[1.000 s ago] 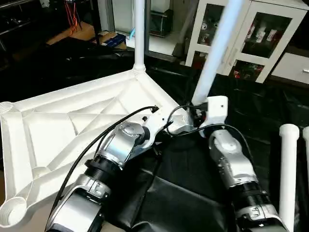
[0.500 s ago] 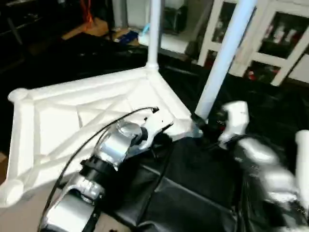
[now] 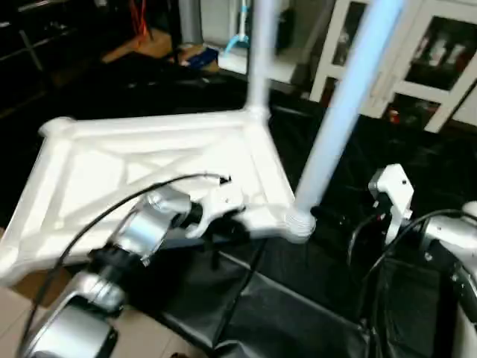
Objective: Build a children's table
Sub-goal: Rotate leg to tighten
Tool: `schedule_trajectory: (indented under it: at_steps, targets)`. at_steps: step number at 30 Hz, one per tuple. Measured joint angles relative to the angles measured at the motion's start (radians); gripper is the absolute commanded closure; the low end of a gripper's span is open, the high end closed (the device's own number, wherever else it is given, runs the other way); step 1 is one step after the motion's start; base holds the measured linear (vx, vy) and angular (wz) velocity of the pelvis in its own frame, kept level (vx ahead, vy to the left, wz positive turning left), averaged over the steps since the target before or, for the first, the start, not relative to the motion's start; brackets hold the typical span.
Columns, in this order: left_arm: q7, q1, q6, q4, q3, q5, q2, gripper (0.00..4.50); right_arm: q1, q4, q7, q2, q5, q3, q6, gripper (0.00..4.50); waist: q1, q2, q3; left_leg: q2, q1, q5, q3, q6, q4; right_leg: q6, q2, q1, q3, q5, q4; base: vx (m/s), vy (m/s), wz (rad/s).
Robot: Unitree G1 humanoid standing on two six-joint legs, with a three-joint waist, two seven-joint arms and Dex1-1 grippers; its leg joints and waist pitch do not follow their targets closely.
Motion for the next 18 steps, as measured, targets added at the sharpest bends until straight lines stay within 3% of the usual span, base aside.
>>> schedule_trajectory:
  at_steps: [7,10,18]
  targets:
    - [-0.054,0.003,-0.010,-0.023,-0.025,-0.016,-0.011,4.50,-0.007,0.010,0.098,-0.028,0.016,0.041,0.031,1.19,0.022,0.000,0.000,0.000,0.001,0.000,0.001,0.001,0.002,0.000,-0.001,0.000,0.001,0.000,0.004,0.000,0.000,0.00]
    - [-0.074,0.002,-0.030,-0.023,-0.028,-0.017,-0.011,4.50,-0.008,0.010,0.148,-0.048,0.025,0.043,0.046,1.19,0.021,-0.002,0.001,0.000,0.001,0.000,0.001,0.001,0.003,0.000,-0.002,0.000,0.001,0.000,0.006,0.000,0.000,0.00]
    - [-0.087,0.002,-0.041,-0.023,-0.033,-0.024,-0.003,4.50,-0.052,0.062,0.226,-0.053,0.023,0.061,0.025,1.88,0.013,-0.002,0.001,0.000,0.002,0.000,0.001,0.001,0.004,0.000,-0.001,0.000,0.001,0.000,0.007,0.000,0.000,0.00]
